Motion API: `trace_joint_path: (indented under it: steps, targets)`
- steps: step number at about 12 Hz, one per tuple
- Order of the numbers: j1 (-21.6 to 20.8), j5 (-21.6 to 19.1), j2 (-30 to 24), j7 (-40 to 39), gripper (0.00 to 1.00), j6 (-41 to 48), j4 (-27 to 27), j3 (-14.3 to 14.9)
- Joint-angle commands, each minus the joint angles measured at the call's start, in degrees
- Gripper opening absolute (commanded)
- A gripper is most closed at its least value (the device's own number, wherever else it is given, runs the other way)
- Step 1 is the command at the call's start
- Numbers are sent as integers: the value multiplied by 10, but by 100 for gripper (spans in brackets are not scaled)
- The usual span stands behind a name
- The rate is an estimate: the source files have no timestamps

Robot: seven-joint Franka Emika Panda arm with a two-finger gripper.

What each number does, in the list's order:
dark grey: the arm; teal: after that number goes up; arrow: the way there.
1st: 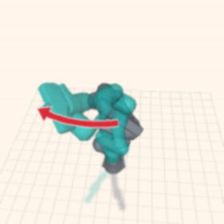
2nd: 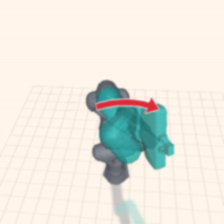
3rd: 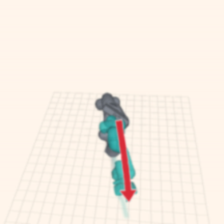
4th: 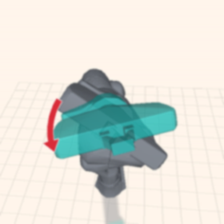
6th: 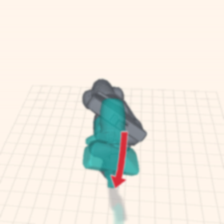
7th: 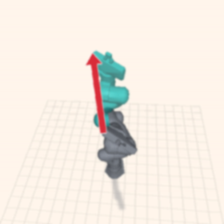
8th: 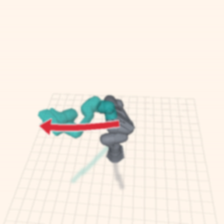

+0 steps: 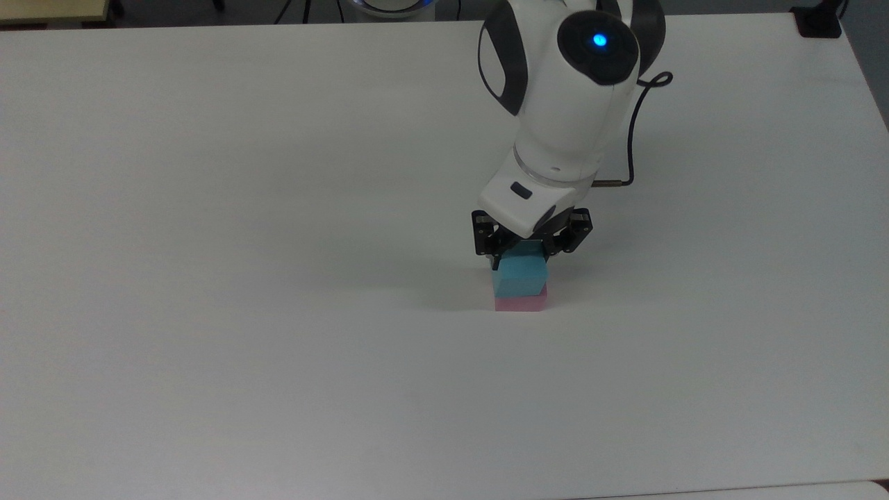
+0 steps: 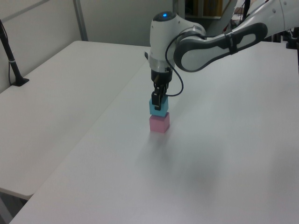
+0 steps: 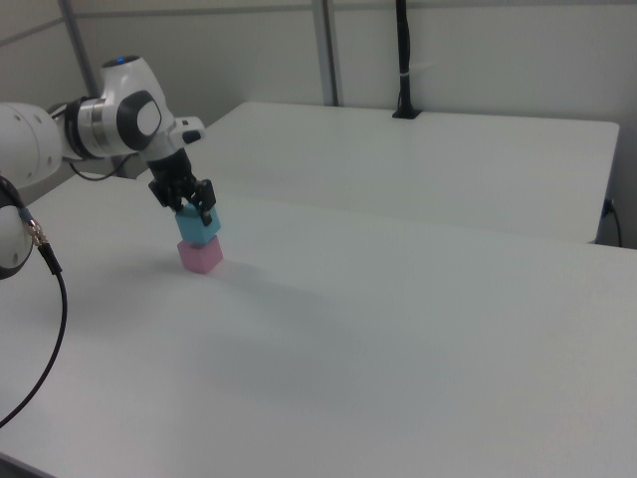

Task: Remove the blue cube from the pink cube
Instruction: 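Lift the blue cube off the pink cube and move it aside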

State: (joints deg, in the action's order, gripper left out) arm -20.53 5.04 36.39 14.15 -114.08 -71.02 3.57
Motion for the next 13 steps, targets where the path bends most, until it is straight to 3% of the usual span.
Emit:
trace_joint_path:
  steps: [1,4,6,9,13]
  targets:
    - [32,-4,-97,-44,20,19,-60,11]
    - [117,-10,-93,-153,21,46,-72,14]
    - [149,-5,-62,-198,23,41,-73,14]
    - [159,-3,-27,-214,24,0,-76,14]
    - [159,-5,3,-176,35,-62,-80,14]
